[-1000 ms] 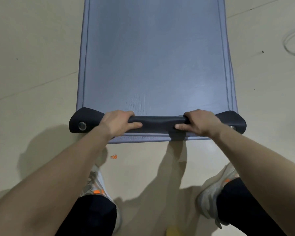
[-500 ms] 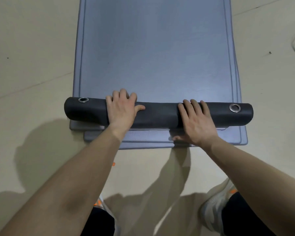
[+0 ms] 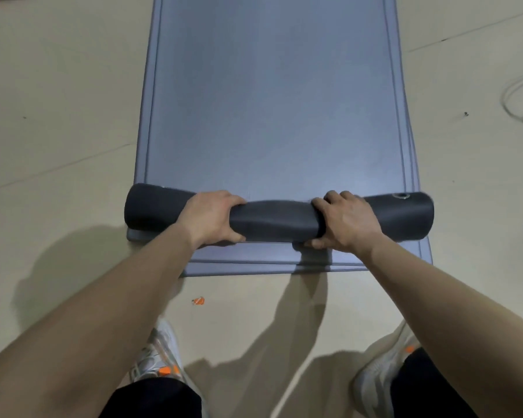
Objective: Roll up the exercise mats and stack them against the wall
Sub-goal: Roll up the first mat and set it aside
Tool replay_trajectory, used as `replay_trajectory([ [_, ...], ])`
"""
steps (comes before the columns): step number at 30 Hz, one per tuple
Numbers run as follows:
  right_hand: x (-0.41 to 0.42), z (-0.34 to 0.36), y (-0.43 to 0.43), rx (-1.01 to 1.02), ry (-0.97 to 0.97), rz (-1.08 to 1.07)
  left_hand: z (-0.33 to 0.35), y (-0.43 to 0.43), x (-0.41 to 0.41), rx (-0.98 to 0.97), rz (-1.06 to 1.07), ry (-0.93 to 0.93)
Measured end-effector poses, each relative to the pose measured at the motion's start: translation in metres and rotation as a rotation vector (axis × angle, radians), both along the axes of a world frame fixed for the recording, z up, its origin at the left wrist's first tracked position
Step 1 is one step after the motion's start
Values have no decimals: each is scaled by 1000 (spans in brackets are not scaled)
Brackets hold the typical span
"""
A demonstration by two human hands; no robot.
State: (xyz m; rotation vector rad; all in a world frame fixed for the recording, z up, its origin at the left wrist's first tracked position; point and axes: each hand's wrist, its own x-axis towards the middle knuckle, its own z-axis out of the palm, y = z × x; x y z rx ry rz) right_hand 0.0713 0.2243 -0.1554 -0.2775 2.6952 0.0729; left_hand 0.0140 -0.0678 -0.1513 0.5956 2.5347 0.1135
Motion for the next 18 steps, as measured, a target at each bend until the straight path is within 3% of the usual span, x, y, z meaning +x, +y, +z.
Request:
replay_trajectory([
  [4,3,23,9,-199,-405,-130,13,-1,5,-49,40,-369],
  [5,10,24,11,-223,-418,-147,15,-1,6,-34,57,-414],
  [10,68,4,9,-69,131,28,20,0,-12,45,234,-460],
  [13,53,4,13,-115,144,64,26,-1,2,-21,320,-244],
  [16,4,14,29,-166,-51,62,20,15,47,81,284,307],
  [18,-22,17,32,-171,-82,62,9,26,68,82,146,358],
])
